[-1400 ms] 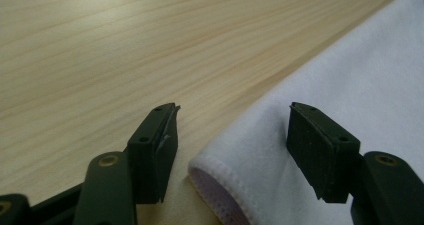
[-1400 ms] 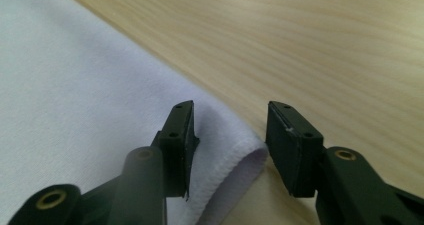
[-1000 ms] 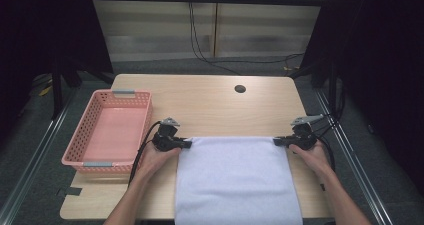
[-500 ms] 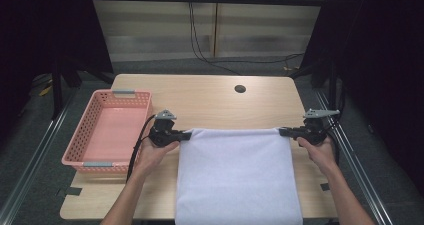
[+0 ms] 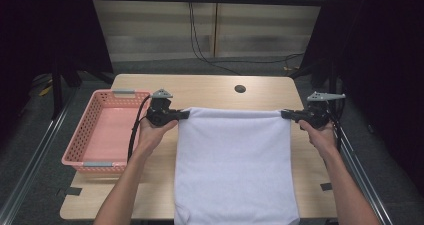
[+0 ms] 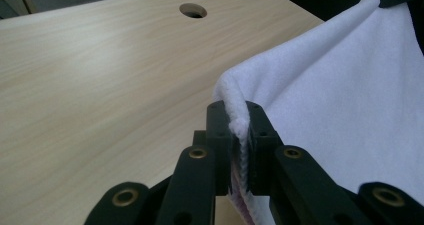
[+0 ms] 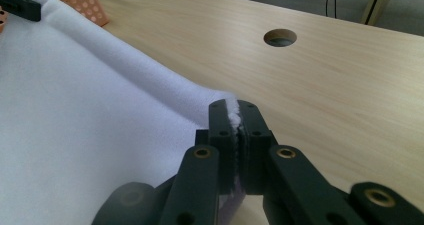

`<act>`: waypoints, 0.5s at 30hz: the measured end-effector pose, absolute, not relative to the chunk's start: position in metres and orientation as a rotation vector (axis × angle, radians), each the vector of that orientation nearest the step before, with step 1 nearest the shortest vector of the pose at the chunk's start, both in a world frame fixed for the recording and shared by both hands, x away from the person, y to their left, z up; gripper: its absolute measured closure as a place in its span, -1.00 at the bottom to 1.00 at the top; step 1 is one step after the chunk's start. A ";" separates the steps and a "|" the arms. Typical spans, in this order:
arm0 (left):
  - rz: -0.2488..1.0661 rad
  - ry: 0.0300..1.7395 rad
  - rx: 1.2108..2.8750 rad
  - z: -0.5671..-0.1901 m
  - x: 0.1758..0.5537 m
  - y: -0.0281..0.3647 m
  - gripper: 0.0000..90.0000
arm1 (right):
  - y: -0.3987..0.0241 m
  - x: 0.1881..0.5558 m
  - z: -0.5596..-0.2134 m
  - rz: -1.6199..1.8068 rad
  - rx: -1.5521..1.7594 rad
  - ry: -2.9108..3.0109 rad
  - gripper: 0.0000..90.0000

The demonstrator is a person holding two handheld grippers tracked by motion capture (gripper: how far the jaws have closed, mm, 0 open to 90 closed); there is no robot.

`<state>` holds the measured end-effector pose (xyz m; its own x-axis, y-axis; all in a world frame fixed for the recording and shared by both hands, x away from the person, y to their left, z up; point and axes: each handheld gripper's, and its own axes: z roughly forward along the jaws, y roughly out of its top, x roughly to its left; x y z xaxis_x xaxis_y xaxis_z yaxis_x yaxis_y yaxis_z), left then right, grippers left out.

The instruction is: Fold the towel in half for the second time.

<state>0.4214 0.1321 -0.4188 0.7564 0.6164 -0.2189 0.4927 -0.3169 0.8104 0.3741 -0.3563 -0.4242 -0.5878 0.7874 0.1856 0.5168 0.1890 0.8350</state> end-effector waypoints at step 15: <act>0.204 0.810 1.901 -0.398 0.447 0.125 0.85 | -0.357 0.414 -0.390 1.302 1.249 2.125 0.94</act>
